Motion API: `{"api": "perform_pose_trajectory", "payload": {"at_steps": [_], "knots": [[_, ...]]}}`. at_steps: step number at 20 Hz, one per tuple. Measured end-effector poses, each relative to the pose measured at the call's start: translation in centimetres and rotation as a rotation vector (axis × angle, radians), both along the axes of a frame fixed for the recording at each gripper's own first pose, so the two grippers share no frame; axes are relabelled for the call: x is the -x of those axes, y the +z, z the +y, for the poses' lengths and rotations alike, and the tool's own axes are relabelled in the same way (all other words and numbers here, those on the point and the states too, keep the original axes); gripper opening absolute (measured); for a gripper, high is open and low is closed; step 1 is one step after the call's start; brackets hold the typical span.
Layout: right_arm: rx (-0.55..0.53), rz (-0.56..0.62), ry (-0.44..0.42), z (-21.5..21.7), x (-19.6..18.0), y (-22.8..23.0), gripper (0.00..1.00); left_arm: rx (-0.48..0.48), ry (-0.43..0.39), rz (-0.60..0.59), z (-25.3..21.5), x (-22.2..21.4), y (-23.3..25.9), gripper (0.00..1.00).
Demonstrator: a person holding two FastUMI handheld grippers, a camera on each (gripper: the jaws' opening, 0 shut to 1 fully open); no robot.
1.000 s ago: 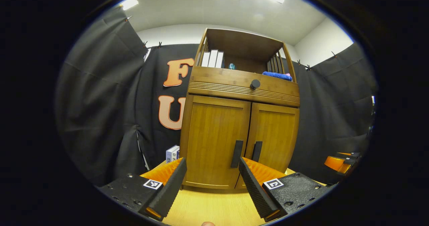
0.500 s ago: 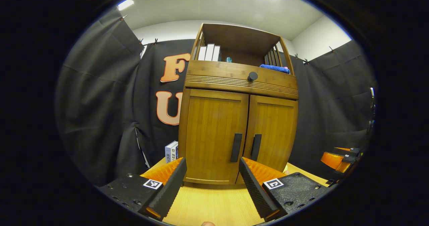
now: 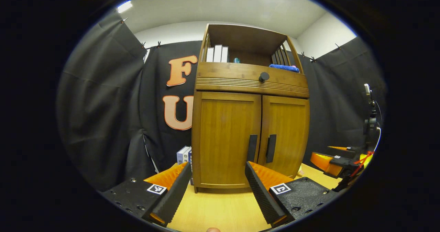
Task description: Open the right door of the double-door shoe cabinet with the right hand, and open the left door with the left hand.
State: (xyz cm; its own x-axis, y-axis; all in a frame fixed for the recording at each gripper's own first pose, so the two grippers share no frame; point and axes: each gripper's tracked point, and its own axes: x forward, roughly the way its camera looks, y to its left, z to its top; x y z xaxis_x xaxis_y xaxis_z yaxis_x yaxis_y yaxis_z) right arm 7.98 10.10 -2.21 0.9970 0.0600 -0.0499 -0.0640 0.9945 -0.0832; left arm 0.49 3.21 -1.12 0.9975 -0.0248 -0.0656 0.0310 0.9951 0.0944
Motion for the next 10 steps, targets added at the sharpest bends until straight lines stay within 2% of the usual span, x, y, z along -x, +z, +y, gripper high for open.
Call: {"api": "perform_pose_trajectory", "payload": {"at_steps": [4,5,7,8,9,10], "knots": [[0.025,0.008,-0.008,2.5,-4.4,-0.7,0.89,-0.011,0.008,0.004,2.5,-0.6,-0.2,0.92],[0.034,0.012,-0.021,2.9,-5.5,-1.0,0.89,-0.012,0.012,0.0,3.2,-0.8,0.0,0.97],[0.049,0.01,-0.032,3.5,-7.6,-1.6,0.89,-0.009,0.018,-0.013,4.5,-1.1,0.3,0.94],[0.048,0.008,-0.031,4.1,-8.8,-1.6,0.97,-0.008,0.024,-0.02,5.2,-1.2,0.5,0.94],[0.045,0.011,-0.036,4.4,-10.1,-1.7,0.97,-0.009,0.03,-0.023,5.9,-1.4,0.6,0.92],[0.038,0.016,-0.04,4.6,-11.3,-2.1,0.97,-0.011,0.036,-0.022,6.6,-1.6,0.5,0.94]]}}
